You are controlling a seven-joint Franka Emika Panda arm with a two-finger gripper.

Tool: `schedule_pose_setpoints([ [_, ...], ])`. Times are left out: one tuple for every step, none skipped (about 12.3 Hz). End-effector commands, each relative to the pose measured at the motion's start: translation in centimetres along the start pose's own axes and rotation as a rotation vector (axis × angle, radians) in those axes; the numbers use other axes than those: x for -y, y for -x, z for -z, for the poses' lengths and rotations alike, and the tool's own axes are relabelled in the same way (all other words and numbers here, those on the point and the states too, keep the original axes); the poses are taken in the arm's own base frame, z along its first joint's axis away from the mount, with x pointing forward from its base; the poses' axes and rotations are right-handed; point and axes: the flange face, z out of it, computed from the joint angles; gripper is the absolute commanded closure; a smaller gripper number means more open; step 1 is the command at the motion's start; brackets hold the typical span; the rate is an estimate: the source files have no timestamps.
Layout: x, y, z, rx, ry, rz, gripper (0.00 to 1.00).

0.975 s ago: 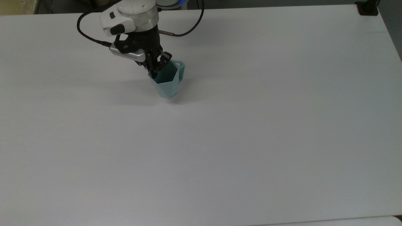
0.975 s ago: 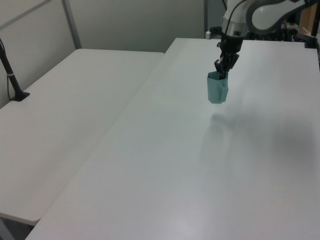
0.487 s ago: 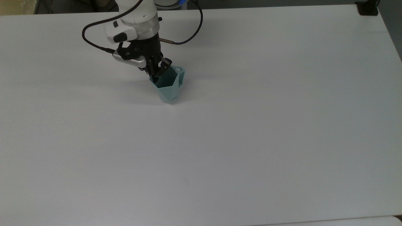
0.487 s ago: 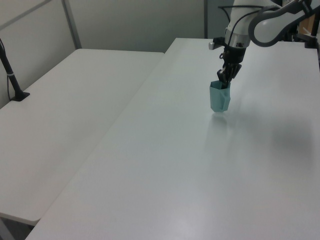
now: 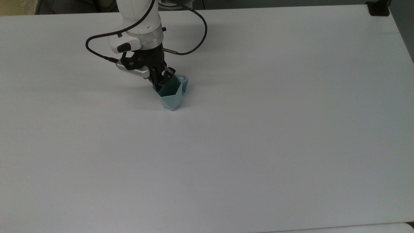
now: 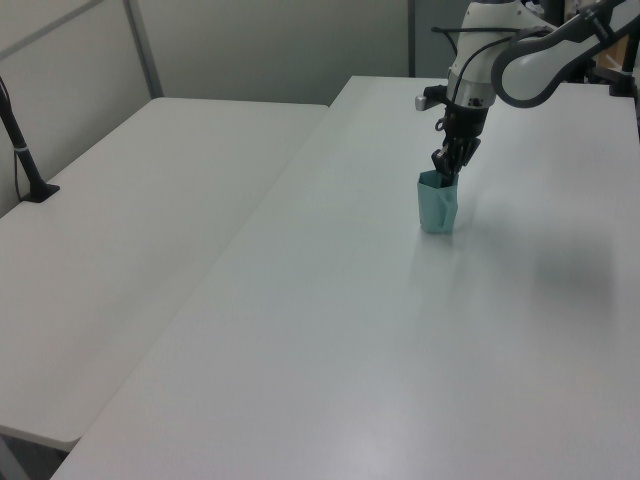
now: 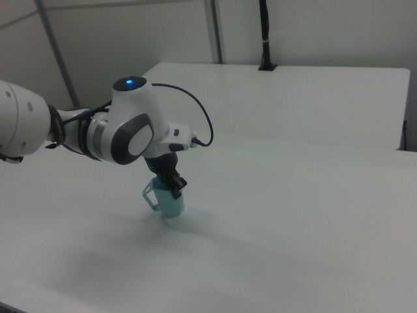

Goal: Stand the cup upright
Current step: 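Lower the upright cup onto the table surface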

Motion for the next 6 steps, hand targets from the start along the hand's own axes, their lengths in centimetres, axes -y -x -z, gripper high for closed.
schedule_pose_setpoints([
  [-0.2,-0.1,0.1,-0.003,-0.031,-0.011,0.8],
  [-0.2,-0.1,0.1,-0.001,-0.032,-0.013,0.65],
  [-0.2,0.0,0.2,-0.001,-0.033,-0.015,0.55],
  [0.2,0.1,0.4,0.002,-0.034,0.0,0.18],
  [0.4,0.2,0.7,0.012,-0.03,0.008,0.0],
  [0.6,-0.2,1.9,0.029,-0.028,0.009,0.0],
])
